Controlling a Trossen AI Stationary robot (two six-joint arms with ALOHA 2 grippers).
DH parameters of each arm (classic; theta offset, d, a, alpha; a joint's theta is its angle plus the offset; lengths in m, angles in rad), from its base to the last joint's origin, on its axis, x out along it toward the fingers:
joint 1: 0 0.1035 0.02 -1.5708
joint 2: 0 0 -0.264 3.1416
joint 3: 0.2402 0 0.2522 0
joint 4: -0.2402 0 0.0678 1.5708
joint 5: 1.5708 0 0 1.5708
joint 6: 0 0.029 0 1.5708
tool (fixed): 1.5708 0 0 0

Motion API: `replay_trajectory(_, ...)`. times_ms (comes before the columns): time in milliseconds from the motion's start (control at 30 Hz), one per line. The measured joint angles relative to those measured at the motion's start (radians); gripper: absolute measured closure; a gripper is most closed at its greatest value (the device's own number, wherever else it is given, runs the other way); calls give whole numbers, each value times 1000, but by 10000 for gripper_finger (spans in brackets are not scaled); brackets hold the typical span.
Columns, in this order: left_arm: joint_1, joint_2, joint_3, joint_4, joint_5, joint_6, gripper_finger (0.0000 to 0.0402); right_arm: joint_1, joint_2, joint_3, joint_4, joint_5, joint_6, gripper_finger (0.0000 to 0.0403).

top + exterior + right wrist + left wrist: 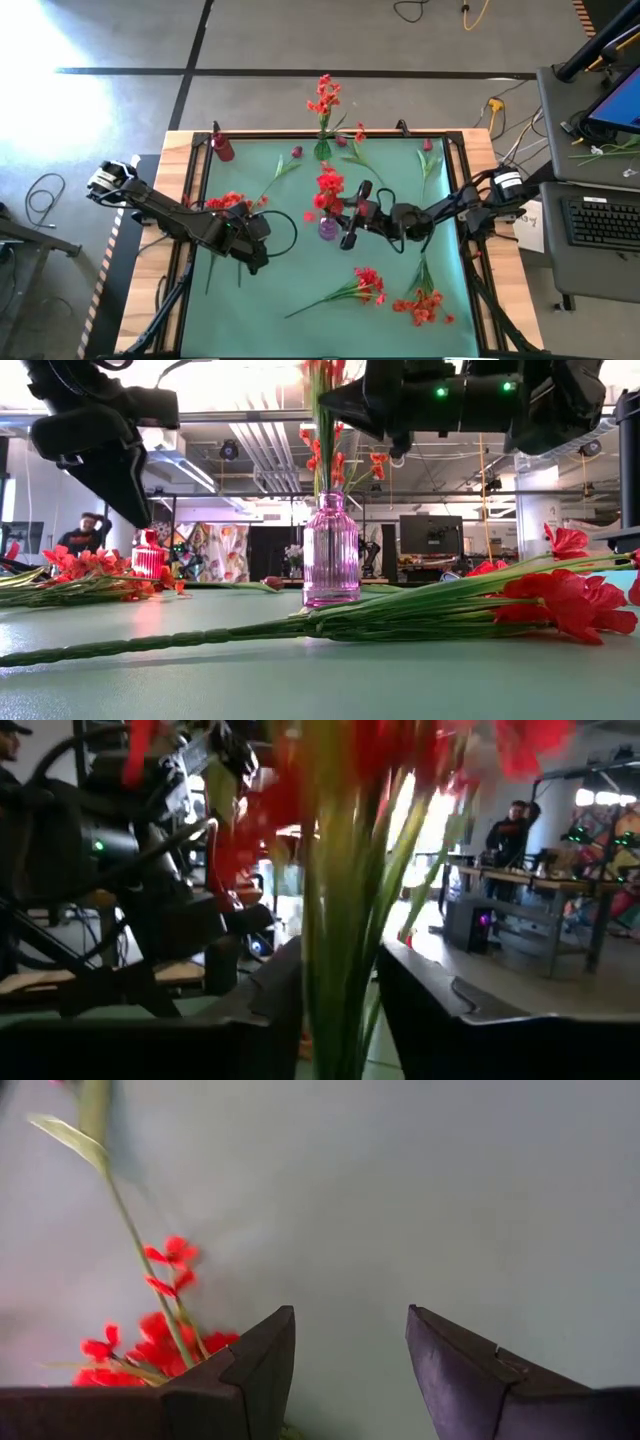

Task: Sort flowers into vase by color
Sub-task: Put the orange flowers into the purple vase, then put the center pink flower into the red vase

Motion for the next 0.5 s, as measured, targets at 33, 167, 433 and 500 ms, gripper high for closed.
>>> replay_trajectory(33, 0, 0, 4, -10, 23, -3, 223, 0, -11, 0, -26, 1, 3, 267)
replay_trajectory(167, 0, 0, 29, -63, 109, -42, 223, 2, -77, 0, -220, 1, 55, 232)
replay_trajectory(433, -11, 0, 123, -292, 276, -200, 223, 22, -289, 1, -663, -2, 150, 181)
replay_trajectory(500, -24, 0, 147, -346, 286, -262, 223, 30, -351, 2, -775, -2, 179, 172)
